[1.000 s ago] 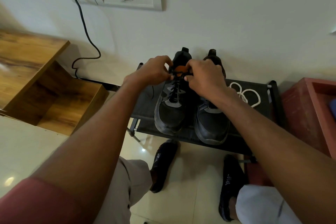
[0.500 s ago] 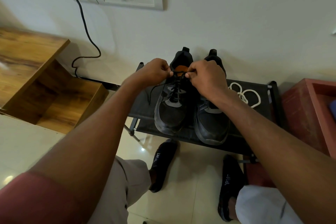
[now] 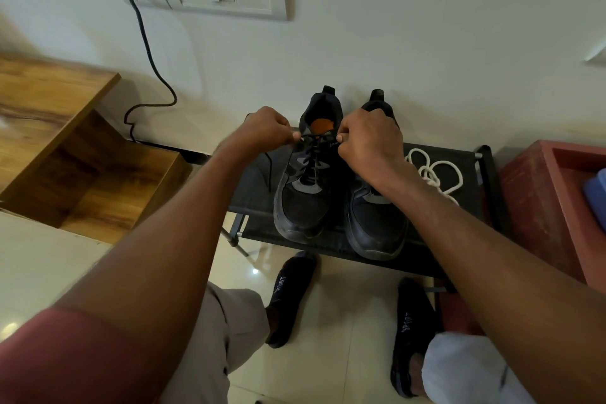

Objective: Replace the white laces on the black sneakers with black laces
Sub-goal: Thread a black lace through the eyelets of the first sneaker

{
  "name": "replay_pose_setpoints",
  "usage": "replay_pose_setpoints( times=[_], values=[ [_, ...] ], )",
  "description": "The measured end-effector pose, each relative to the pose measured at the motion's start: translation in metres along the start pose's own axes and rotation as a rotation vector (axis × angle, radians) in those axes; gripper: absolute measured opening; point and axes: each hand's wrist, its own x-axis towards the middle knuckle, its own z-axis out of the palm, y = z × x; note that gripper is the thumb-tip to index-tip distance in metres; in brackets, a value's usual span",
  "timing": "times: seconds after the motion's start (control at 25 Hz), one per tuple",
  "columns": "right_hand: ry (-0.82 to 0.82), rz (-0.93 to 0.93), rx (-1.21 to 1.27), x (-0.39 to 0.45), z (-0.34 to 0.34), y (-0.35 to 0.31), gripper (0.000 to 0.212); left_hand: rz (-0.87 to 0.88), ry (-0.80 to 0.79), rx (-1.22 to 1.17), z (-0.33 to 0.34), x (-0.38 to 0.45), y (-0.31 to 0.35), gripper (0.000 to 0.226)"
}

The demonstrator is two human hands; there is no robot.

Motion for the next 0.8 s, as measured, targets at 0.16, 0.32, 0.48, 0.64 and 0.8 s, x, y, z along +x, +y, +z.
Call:
replay_pose_setpoints(
  times=[0.16, 0.32, 0.48, 0.64, 0.8],
  values=[
    [-0.018, 0.014, 0.104, 0.003, -0.008, -0.007, 0.018, 0.032, 0.041, -0.176, -0.006, -0.002, 0.005, 0.037],
    [-0.013, 0.167, 0.791, 0.001, -0.027, -0.019, 0.031, 0.186, 0.074, -0.626, -0.010, -0.013, 0.027, 0.031],
    [-0.096, 0.356, 1.263, 0.003, -0.030, -0.028, 0.027, 0.185, -0.001, -0.790, -0.003, -0.016, 0.038, 0.031],
    [-0.106, 0.441, 1.317, 0.012, -0.010, -0.023, 0.022, 0.304, -0.100, -0.751, 0.001, -0.012, 0.034, 0.026],
    [-0.147, 0.403, 1.253, 0.019, -0.001, -0.023, 0.028, 0.388, -0.197, -0.701, -0.004, -0.010, 0.025, 0.012]
  ],
)
